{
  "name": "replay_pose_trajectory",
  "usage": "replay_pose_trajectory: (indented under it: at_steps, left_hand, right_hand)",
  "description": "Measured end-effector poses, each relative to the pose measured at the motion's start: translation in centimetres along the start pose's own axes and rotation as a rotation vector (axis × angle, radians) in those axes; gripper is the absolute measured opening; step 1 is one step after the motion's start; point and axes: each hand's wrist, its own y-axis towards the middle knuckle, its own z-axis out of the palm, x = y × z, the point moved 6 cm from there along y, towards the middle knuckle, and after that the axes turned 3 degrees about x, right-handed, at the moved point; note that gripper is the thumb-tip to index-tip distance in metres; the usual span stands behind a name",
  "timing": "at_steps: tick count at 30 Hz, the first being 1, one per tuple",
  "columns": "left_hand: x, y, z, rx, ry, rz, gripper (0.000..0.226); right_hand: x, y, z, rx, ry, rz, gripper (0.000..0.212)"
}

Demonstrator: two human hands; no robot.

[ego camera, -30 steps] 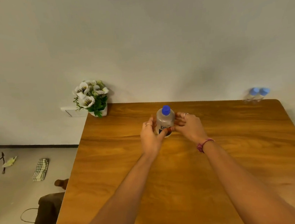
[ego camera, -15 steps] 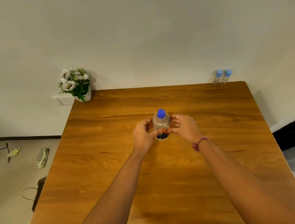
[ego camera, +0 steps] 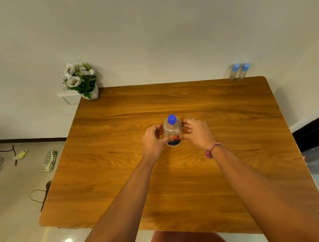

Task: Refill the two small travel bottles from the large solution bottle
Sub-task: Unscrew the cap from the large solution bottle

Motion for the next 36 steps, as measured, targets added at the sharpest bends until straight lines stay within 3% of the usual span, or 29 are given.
replay_pose_trajectory:
  at_steps: [14,20,23,30,36]
  left_hand:
    - [1.1,0.7,0.6,0.109,0.085,0.010,0.070]
    - [0.2,0.6,0.8,0.180,0.066,0.093,0.100]
    - [-0.8,0.7,0.5,0.175,0.032,0.156,0.096]
    - [-1.5,1.6,0.3,0.213,0.059,0.172,0.086]
    - [-1.0,1.9,0.8,0.285,0.035,0.128,0.069]
  right_hand:
    - [-0.6,-0.5,0.6,0.028,-0.115,0.067,0.070]
    - [0.3,-0.1,-0.5,0.176,-0.366,0.096,0.066]
    - [2.4,0.0,-1.9,0.156,-0.491,0.041,0.060]
    - [7.8,-0.4,-3.0,0.105,-0.511,-0.117,0.051]
    - [8.7,0.1,-0.8,0.207,-0.740,-0.190,0.048]
